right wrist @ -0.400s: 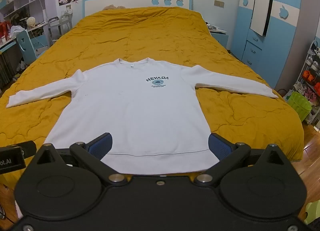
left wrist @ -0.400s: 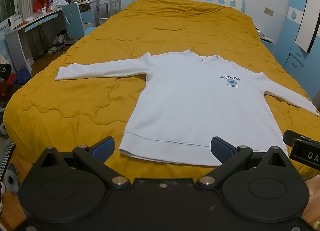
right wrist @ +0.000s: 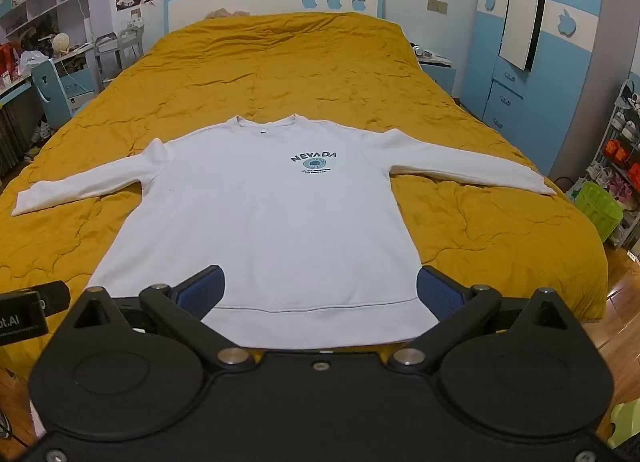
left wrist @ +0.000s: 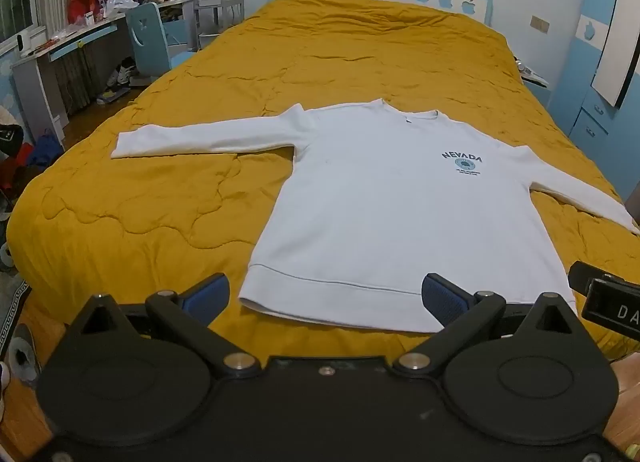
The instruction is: Fold small clothes
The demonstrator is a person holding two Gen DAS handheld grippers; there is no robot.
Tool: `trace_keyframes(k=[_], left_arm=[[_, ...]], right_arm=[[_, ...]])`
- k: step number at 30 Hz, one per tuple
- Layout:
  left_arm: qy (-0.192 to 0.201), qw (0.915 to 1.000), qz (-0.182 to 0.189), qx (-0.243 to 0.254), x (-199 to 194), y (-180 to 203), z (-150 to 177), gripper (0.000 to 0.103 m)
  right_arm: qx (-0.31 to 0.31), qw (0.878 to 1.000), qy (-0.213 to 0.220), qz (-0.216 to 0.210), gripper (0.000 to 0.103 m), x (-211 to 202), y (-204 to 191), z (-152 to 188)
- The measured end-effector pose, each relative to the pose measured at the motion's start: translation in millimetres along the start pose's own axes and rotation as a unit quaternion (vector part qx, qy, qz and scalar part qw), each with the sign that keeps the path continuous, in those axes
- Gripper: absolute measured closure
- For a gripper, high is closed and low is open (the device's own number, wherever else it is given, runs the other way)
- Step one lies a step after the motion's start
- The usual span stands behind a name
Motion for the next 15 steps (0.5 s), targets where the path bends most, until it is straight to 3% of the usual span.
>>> trace_keyframes(k=[15], left_arm=[[0.000,1.0000,-0.002,0.001,2.0,-0.4,-0.8,0.000]], right_arm=[[0.002,1.000,-0.001,0.002,0.000,-1.4,0.3,-1.4]])
Point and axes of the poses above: each gripper's, at about its wrist camera, not at the fingertips, and x roughly the way its jaws point, y to its right, z to its underside, the point moved 9 cm from there along x, roughly the way its jaws point, and after that the axes turned 9 degrees about -y, right-handed, at the moved point
